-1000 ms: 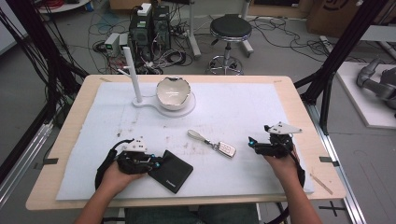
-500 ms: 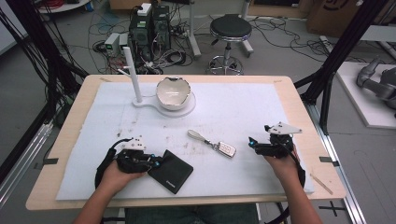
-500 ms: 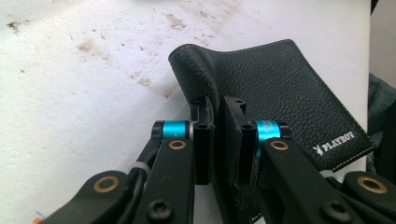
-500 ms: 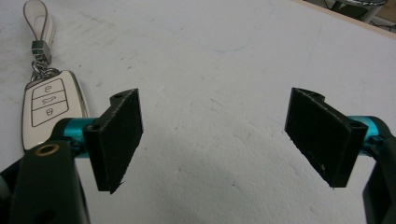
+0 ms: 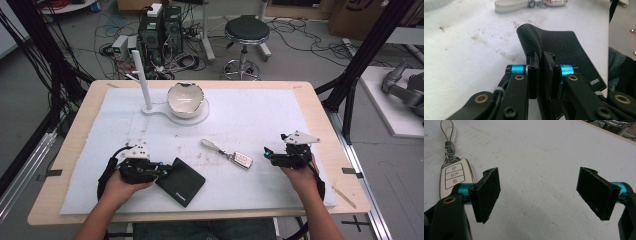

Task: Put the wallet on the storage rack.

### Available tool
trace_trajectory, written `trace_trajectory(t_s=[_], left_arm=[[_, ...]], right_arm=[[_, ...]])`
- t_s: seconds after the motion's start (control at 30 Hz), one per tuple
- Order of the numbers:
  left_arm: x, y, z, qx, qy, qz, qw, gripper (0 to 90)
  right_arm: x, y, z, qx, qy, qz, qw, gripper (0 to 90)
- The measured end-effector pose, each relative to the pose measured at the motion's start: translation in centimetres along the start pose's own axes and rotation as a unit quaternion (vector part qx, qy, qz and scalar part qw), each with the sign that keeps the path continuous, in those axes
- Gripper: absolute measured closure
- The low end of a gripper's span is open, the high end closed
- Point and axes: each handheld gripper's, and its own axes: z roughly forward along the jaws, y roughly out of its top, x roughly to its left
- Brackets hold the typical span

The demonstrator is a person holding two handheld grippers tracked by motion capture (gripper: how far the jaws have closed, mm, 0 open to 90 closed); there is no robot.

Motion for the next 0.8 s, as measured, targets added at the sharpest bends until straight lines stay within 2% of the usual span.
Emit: trace_trajectory(t_s=[0.2,0.27,0.43,0.57,0.6,0.63,0.8], left_arm=[[0.8,0.9,-1.3,-0.030,0.011,-0.008,0.9995,82.9],[1.0,1.3,-1.5,-0.033,0.006,-0.012,0.9993,83.0],[1.1,2.6,-1.6,-0.029,0.010,0.002,0.9995,83.1],[1.5,4.0,-2.3,-0.044,0.025,0.007,0.9987,83.1],[1.8,4.8,-2.8,-0.051,0.032,0.012,0.9981,83.1],[1.8,4.8,-2.8,-0.051,0.032,0.012,0.9981,83.1],[2.3,7.0,-3.9,-0.063,0.053,0.021,0.9964,83.1]], right_arm=[[-0.3,-0.2,0.0,0.003,-0.002,0.002,1.0000,19.4],[-0.4,-0.3,-0.1,0.004,-0.002,0.004,1.0000,19.4],[-0.5,-0.4,0.0,0.004,-0.002,0.008,1.0000,19.4],[-0.4,-0.4,0.0,0.004,-0.001,0.006,1.0000,19.4],[-0.4,-0.4,0.0,0.004,-0.001,0.006,1.0000,19.4],[-0.4,-0.4,0.0,0.004,-0.001,0.006,1.0000,19.4],[-0.4,-0.4,0.1,0.006,-0.001,0.009,0.9999,19.4]])
